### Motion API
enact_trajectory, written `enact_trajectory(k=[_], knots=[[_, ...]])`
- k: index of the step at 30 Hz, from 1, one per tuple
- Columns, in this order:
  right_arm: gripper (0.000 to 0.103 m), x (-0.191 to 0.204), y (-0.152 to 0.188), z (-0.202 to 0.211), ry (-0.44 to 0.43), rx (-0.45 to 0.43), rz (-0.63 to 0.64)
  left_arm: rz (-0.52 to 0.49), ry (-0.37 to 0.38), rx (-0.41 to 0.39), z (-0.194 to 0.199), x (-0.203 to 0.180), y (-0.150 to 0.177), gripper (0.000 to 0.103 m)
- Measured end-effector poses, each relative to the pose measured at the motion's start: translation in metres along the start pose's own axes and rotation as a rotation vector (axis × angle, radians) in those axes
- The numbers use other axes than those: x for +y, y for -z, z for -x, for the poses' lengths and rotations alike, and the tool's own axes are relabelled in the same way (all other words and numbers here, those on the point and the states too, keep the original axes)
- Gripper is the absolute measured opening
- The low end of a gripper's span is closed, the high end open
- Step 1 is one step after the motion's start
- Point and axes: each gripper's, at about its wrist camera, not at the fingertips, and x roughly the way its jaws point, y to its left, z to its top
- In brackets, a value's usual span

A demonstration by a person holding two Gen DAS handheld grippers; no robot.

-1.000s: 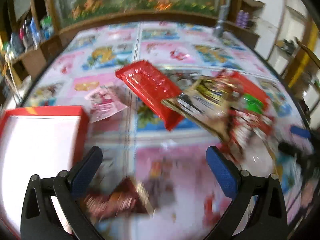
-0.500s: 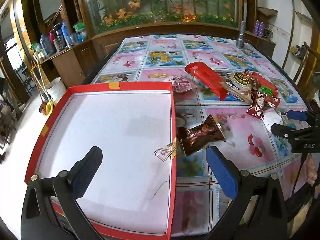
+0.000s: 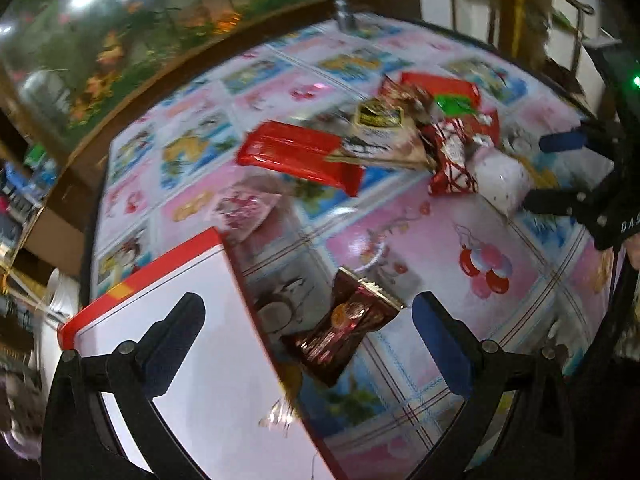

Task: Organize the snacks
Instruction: 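Lower left gripper onto brown chocolate wrapper and close while right gripper approaches white pouch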

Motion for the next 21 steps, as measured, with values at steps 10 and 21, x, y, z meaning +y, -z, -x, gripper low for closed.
enact_trajectory(k=[10, 21], knots=[[0.101, 0.006, -0.002, -0.007, -0.003, 0.01, 0.009, -0.211, 0.04, 0.097, -0.026, -0.019, 0.001, 0.103], [0.101, 0.01, -0.005, -0.012, -0.007, 0.022, 0.014, -0.233, 0.146, 0.092, -0.028, -0.018, 0.0, 0.081]])
